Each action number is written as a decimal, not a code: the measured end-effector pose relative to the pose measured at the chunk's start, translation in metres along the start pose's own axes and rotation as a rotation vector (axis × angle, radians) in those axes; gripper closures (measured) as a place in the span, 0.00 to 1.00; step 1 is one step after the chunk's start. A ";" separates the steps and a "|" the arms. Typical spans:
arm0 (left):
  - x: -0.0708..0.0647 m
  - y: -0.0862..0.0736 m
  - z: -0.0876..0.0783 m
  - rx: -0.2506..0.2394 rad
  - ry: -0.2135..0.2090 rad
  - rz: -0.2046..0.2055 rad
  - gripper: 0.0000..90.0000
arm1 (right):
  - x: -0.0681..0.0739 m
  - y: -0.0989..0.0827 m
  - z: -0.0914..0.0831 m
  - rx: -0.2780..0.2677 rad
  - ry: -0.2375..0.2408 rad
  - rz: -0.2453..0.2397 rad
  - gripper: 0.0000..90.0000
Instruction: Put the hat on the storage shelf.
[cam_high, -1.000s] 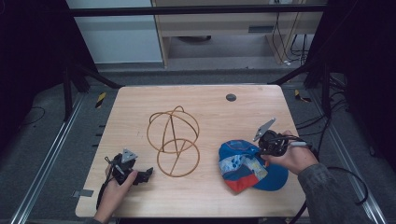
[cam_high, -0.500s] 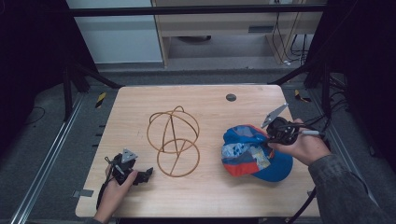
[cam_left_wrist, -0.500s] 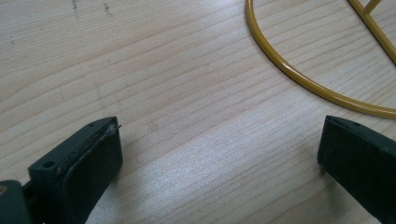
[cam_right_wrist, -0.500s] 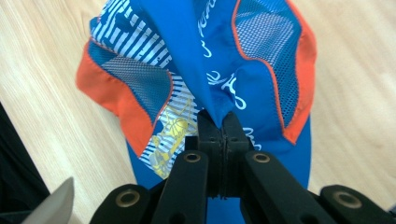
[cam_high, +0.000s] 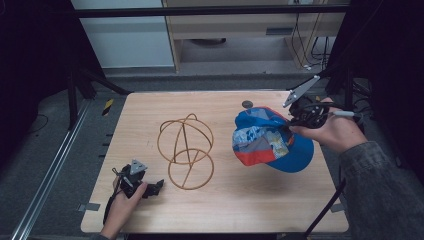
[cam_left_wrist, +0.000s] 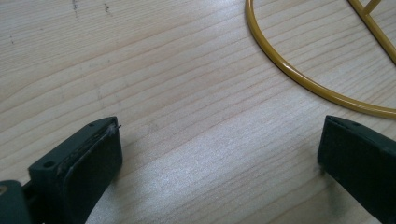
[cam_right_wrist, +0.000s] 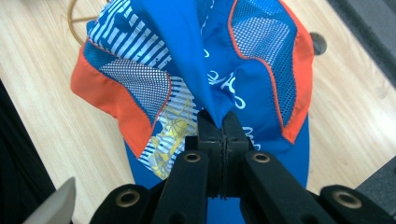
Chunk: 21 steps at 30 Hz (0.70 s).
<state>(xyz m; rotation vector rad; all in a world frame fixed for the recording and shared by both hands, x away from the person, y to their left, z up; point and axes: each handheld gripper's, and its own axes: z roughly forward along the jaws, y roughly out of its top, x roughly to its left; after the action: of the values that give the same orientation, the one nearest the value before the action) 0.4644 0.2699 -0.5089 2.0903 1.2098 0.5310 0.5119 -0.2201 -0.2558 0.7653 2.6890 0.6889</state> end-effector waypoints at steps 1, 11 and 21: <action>0.000 0.000 0.000 0.000 0.000 0.001 0.00 | 0.000 0.004 -0.003 -0.004 0.000 -0.003 1.00; 0.000 0.000 0.000 0.004 -0.001 0.002 0.00 | 0.005 0.032 -0.022 -0.072 -0.006 -0.036 1.00; 0.000 0.000 0.000 0.004 -0.001 0.002 0.00 | 0.015 0.067 -0.038 -0.133 -0.015 -0.088 1.00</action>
<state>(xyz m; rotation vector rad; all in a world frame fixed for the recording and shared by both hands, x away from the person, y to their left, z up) 0.4644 0.2701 -0.5086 2.0945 1.2096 0.5288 0.5139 -0.1759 -0.1913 0.6123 2.6148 0.8267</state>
